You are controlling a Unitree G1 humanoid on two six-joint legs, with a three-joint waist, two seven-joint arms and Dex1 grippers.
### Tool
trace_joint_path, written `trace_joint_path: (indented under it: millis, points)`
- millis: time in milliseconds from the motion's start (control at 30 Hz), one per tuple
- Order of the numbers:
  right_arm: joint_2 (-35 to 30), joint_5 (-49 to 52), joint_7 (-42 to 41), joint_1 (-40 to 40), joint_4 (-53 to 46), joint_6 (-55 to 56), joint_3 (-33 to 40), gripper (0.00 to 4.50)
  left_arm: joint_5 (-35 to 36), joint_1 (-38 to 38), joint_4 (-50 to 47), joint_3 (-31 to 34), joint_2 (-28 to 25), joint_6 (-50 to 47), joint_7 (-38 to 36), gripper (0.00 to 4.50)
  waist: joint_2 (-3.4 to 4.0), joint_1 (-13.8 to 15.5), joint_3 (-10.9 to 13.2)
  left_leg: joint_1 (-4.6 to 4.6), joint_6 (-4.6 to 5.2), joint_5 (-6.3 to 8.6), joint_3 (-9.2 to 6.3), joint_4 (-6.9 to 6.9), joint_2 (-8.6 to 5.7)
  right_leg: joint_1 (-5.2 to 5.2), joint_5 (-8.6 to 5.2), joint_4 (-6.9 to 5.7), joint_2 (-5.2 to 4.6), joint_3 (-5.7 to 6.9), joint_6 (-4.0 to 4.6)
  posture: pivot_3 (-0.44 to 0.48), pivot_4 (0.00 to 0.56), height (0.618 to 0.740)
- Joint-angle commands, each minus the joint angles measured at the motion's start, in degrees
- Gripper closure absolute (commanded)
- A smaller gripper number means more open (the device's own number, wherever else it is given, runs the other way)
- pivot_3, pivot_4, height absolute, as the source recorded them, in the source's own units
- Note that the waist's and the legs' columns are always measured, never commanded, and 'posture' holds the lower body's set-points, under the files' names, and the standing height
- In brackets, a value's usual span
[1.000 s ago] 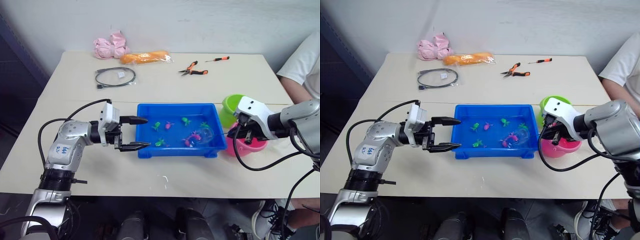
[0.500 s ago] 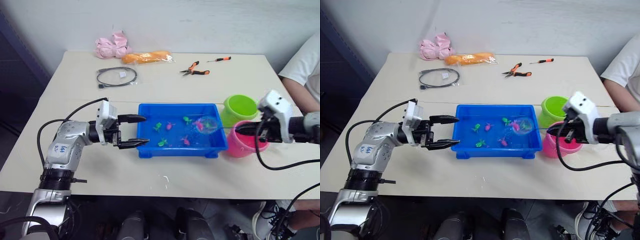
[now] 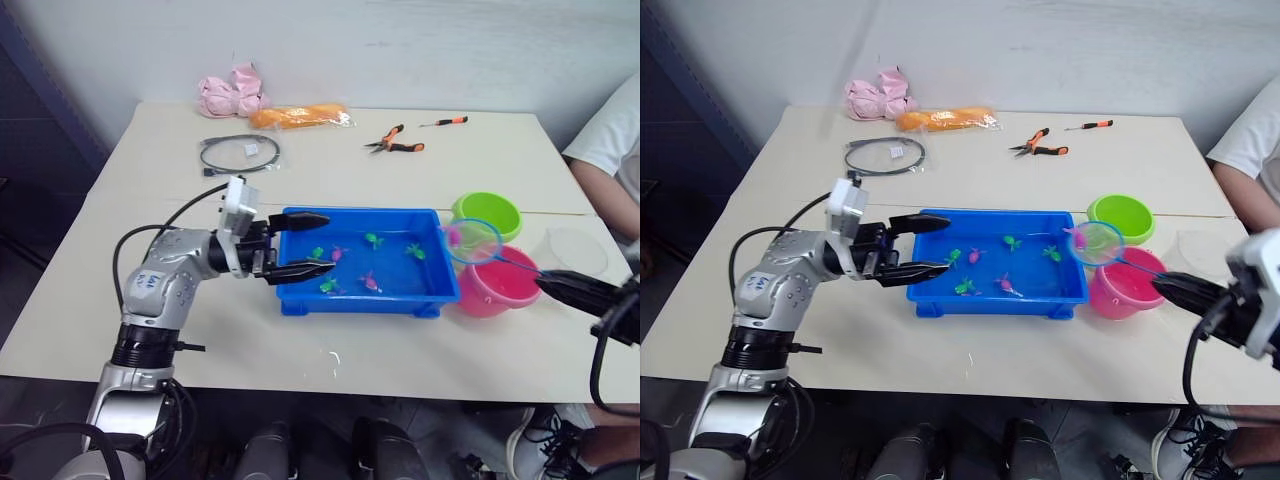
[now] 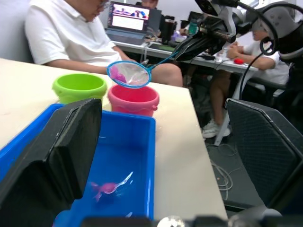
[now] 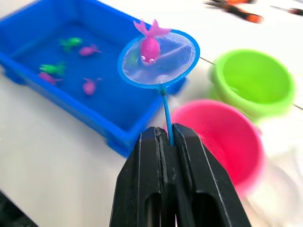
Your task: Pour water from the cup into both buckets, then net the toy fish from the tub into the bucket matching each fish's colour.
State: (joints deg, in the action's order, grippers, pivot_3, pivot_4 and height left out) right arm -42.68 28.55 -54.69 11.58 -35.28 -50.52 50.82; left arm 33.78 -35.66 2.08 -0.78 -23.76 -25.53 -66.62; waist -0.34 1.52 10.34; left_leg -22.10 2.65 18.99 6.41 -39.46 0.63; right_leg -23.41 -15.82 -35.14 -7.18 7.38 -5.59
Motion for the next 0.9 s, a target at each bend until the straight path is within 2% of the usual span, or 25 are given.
trace_joint_path:
  millis: [33, 233, 467, 600, 667, 900]
  points:
    - [3.1, -3.6, 4.3, 3.7, -1.8, 7.9, 2.9, 4.50, 0.0, -0.9, -1.2, -0.5, 0.7, 0.6, 0.4, 0.04, 0.01, -0.2, 0.0, 0.02, 0.00, 0.00, 0.05, 0.01, -0.01, -0.01, 0.00, -0.01, 0.01, -0.02, 0.00, 0.000, 0.150, 0.740]
    - [7.1, -14.0, 12.3, 6.5, 3.8, 23.1, -2.1, 4.50, -1.0, -0.8, -1.3, -1.2, 2.1, 3.0, 0.4, 0.04, 0.01, -0.3, 0.0, 0.24, -0.01, 0.00, 0.25, 0.02, 0.01, 0.00, 0.00, -0.02, 0.05, -0.41, 0.00, 0.000, 0.150, 0.740]
    - [5.4, -29.5, 16.6, 11.9, 10.8, 49.9, -8.9, 4.50, -1.6, 0.1, -2.3, -1.4, 2.3, 4.5, 1.3, 0.04, 0.02, -0.2, 0.0, 0.58, -0.02, 0.01, 0.57, 0.23, 0.00, 0.04, -0.01, 0.03, 0.10, -1.01, 0.01, 0.000, 0.150, 0.740]
    - [5.4, -37.7, 23.4, 13.6, 15.8, 62.7, -9.9, 4.50, -1.9, 0.5, -2.9, -1.3, 2.3, 5.3, 1.8, 0.04, 0.01, -0.3, 0.0, 0.62, -0.03, 0.00, 0.61, 0.24, 0.01, 0.04, -0.01, 0.03, 0.10, -1.10, 0.01, 0.000, 0.150, 0.740]
    - [3.9, -45.5, 27.8, 15.7, 17.7, 71.2, -10.4, 4.50, -1.8, 0.8, -3.3, -1.3, 2.3, 5.3, 2.1, 0.04, 0.02, -0.3, 0.0, 0.63, -0.05, 0.01, 0.61, 0.25, 0.03, 0.04, -0.02, 0.04, 0.10, -1.11, 0.02, 0.000, 0.150, 0.740]
    - [2.1, -56.8, 38.3, 16.8, 23.0, 80.9, -10.7, 4.50, -1.6, 1.2, -4.1, -1.1, 2.3, 5.1, 2.5, 0.04, 0.01, -0.4, 0.0, 0.69, -0.13, -0.02, 0.63, 0.28, 0.08, 0.04, -0.04, 0.04, 0.11, -1.22, 0.06, 0.000, 0.150, 0.740]
